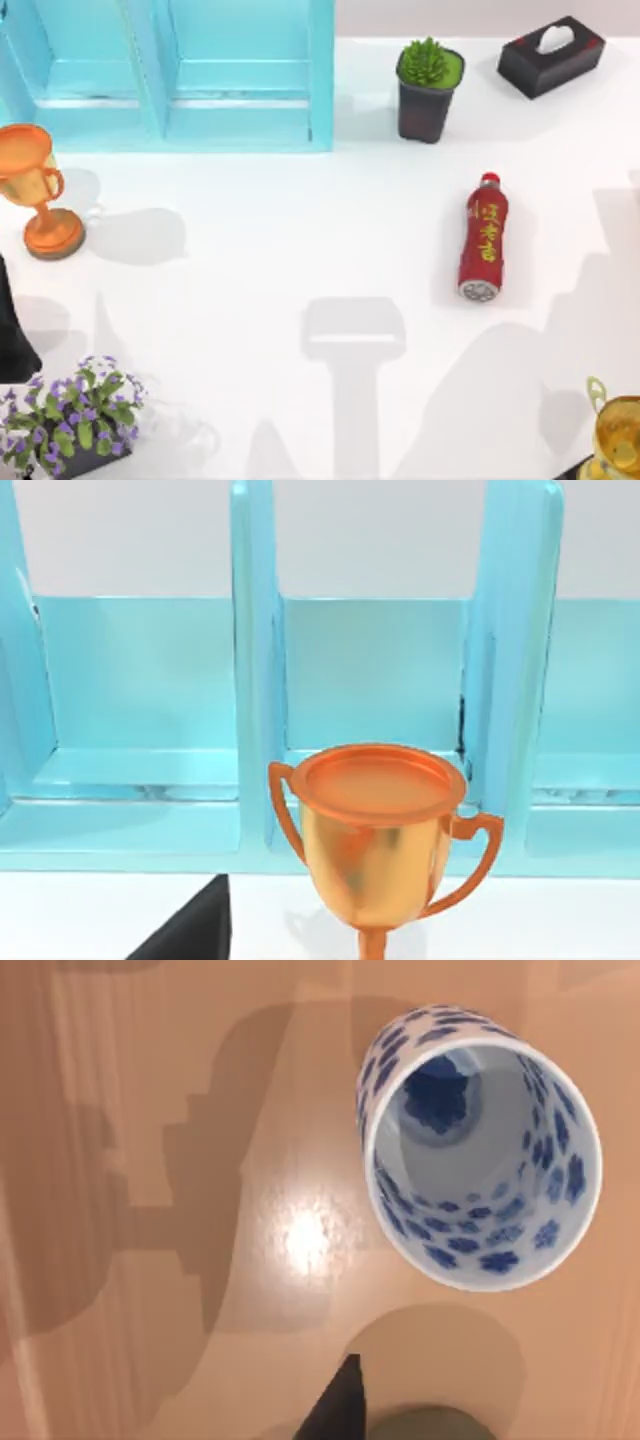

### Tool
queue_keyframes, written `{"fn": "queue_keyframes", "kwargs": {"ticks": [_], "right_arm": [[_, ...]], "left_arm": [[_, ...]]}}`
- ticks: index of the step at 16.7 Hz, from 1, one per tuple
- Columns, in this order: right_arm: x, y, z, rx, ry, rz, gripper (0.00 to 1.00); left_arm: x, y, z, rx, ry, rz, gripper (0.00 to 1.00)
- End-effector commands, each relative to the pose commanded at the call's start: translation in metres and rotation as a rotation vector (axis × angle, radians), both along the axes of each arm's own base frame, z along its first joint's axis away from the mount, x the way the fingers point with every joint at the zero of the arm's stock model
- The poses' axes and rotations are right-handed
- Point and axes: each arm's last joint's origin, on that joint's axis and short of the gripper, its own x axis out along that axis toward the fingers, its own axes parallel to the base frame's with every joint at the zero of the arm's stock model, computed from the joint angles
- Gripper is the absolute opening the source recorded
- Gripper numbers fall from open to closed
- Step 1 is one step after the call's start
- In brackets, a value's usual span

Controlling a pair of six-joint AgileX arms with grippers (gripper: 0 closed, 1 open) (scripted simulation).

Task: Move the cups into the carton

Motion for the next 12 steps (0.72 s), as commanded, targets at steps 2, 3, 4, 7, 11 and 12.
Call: {"fn": "queue_keyframes", "kwargs": {"ticks": [2, 3, 4, 7, 11, 12], "right_arm": [[0.0000, 0.0000, 0.0000, 0.000, 0.000, 0.000, 0.98], [0.0000, 0.0000, 0.0000, 0.000, 0.000, 0.000, 1.00], [0.0000, 0.0000, 0.0000, 0.000, 0.000, 0.000, 1.00], [0.0000, 0.0000, 0.0000, 0.000, 0.000, 0.000, 1.00], [0.0000, 0.0001, 0.0001, 0.000, 0.000, 0.000, 1.00], [0.0002, -0.0001, 0.0005, 0.000, 0.000, 0.000, 1.00]], "left_arm": [[0.0000, 0.0000, 0.0000, 0.000, 0.000, 0.000, 1.00], [0.0000, 0.0000, 0.0000, 0.000, 0.000, 0.000, 1.00], [0.0000, 0.0000, 0.0000, 0.000, 0.000, 0.000, 1.00], [0.0000, 0.0000, 0.0000, 0.000, 0.000, 0.000, 1.00], [0.0000, 0.0000, 0.0000, 0.000, 0.000, 0.000, 1.00], [0.0000, 0.0000, 0.0000, 0.000, 0.000, 0.000, 1.00]]}}
